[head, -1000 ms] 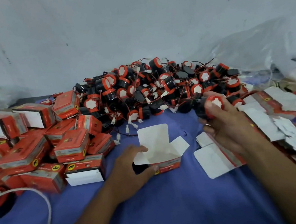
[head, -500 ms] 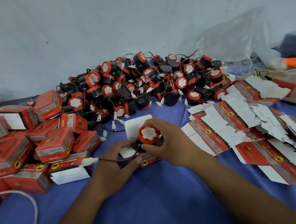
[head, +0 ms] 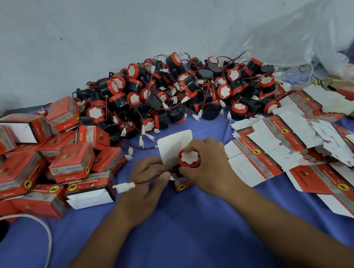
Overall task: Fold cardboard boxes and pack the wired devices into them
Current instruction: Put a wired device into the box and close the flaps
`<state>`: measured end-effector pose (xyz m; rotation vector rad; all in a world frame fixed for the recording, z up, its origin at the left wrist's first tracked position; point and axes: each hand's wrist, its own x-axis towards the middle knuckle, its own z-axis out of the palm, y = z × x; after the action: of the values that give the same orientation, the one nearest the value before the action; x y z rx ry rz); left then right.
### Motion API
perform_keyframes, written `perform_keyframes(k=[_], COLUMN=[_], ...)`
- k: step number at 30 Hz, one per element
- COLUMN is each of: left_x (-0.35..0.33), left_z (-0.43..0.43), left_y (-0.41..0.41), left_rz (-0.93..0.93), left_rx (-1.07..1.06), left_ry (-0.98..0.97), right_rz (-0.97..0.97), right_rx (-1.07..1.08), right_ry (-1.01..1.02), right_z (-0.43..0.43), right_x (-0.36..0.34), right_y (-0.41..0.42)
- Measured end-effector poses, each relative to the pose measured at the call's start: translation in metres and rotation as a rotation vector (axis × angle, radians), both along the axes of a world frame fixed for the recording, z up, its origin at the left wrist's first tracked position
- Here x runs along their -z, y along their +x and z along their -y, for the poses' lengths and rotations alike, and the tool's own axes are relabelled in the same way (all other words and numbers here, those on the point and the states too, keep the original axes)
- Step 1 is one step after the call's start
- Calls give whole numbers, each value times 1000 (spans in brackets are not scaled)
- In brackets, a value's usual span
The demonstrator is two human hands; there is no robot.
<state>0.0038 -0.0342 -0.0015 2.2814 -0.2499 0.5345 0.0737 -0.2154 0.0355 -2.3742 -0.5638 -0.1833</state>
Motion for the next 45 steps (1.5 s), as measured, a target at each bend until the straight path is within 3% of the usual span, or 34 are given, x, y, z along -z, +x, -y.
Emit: perform_keyframes(k=[7, 11, 16, 21, 25, 27, 32, 34, 39, 45], left_x=[0, -2, -3, -5, -12, -13, -10, -9, -3, -7], left_z=[0, 2, 9, 19, 25, 23, 20, 19, 13, 17], left_y=[-1, -3, -1, 2, 0, -3, -4, -3, -2, -2], left_rz=[-8, -57, -63, -84, -2, 40, 118, 90, -16, -15], left_rx=[76, 63, 34, 3, 94, 144, 152, 152, 41, -38], left_ry=[-15, -172, -225, -304, -177, -102, 104, 68, -65, -129], right_rz=[-45, 28, 59, 76, 111, 123, 239, 230, -3, 113], right_rx=[35, -41, -174, -290, -545, -611, -602, -532, -377, -379], right_ry=[-241, -388, -526, -454, 0, 79, 114, 182, 272, 229], right_z=[1, 1, 5, 8, 5, -1, -14, -13, -3, 0], right_x=[-8, -14, -21, -32, -34, -30, -20, -18, -9, 2], right_y=[3, -2, -6, -9, -21, -27, -28, -26, -13, -3])
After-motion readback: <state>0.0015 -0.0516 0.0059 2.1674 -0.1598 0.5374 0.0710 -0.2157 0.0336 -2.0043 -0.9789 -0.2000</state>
